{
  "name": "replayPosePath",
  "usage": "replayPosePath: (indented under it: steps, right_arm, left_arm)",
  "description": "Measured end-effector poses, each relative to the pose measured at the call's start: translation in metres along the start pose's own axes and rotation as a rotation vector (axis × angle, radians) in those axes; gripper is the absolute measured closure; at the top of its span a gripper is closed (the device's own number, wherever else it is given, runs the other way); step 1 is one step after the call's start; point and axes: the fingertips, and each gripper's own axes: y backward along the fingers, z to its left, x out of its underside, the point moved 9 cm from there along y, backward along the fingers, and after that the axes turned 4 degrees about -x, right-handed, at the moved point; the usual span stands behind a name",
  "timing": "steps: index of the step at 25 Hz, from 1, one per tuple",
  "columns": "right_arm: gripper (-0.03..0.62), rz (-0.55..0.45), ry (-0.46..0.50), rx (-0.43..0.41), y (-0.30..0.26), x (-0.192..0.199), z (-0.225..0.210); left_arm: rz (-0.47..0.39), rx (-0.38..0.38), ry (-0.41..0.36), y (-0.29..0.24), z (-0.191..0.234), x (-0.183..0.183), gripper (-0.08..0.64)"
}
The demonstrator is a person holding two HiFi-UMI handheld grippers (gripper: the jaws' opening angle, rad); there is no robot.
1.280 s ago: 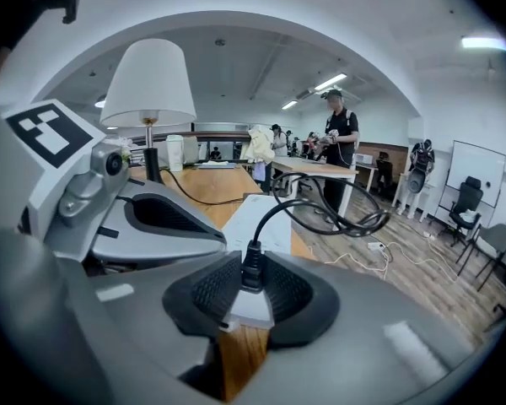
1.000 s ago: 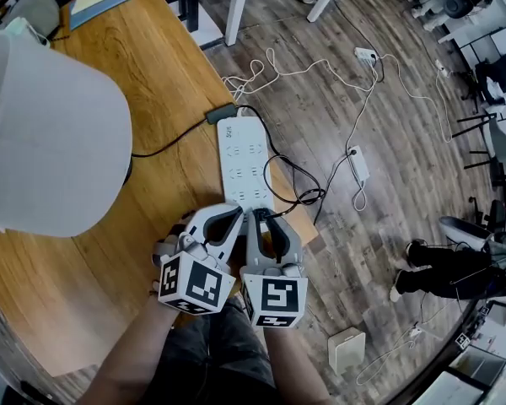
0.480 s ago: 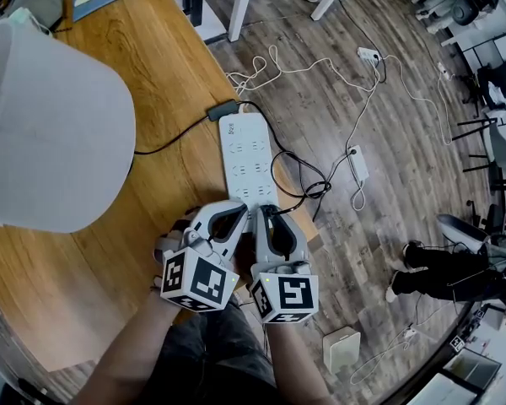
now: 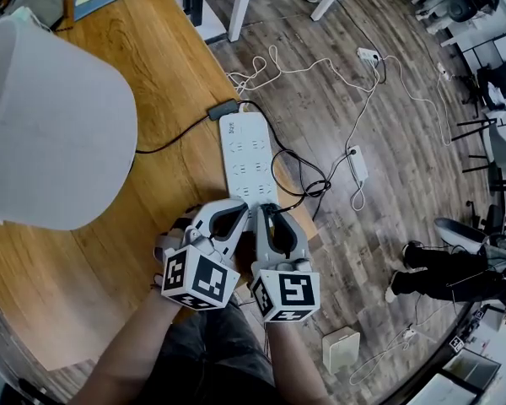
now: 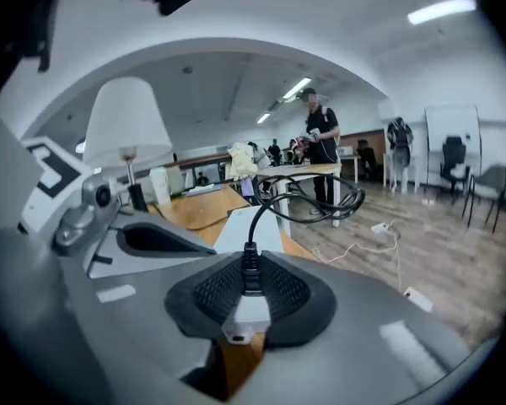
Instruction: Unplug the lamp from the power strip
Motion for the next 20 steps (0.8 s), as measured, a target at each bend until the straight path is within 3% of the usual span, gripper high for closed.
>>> replayPosePath:
  steps: [2, 4, 6, 10, 13, 15, 20]
  right_arm:
    - [0.518, -0.027, -0.122, -0.022, 0.001, 0.003, -0.006]
    - [0.518, -0.028, -0.144, -0.026, 0.001, 0.002, -0.007]
    - [0.518, 0.002, -0.047, -0.001, 0.000, -0.001, -0.002]
    - [0.522, 0.057, 0.301, 0.050, -0.003, -0.009, 0.016]
    - [0.521, 0.084, 0.401, 0.060, -0.002, -0.011, 0.023]
    - [0.522, 0.062, 0.323, 0.042, -0.002, -0.011, 0.018]
    - [0.520, -0.024, -0.129, -0.037, 0.003, -0.001, -0.010]
  left_arm:
    - [-0.004, 0.002, 0.000, 0.000, 0.000, 0.001, 0.566]
    - [-0.004, 0.006, 0.000, 0.000, 0.001, 0.001, 0.566]
    - [-0.002, 0.006, 0.002, 0.000, 0.001, 0.000, 0.566]
    - [-0.001, 0.005, 0.002, 0.001, 0.001, 0.000, 0.565]
    - [-0.010, 0.012, -0.004, 0.002, 0.002, 0.001, 0.566]
    - [-0.008, 0.011, -0.004, 0.001, 0.001, 0.000, 0.565]
    - [-0.017, 0.015, 0.011, 0.000, 0.000, -0.001, 0.565]
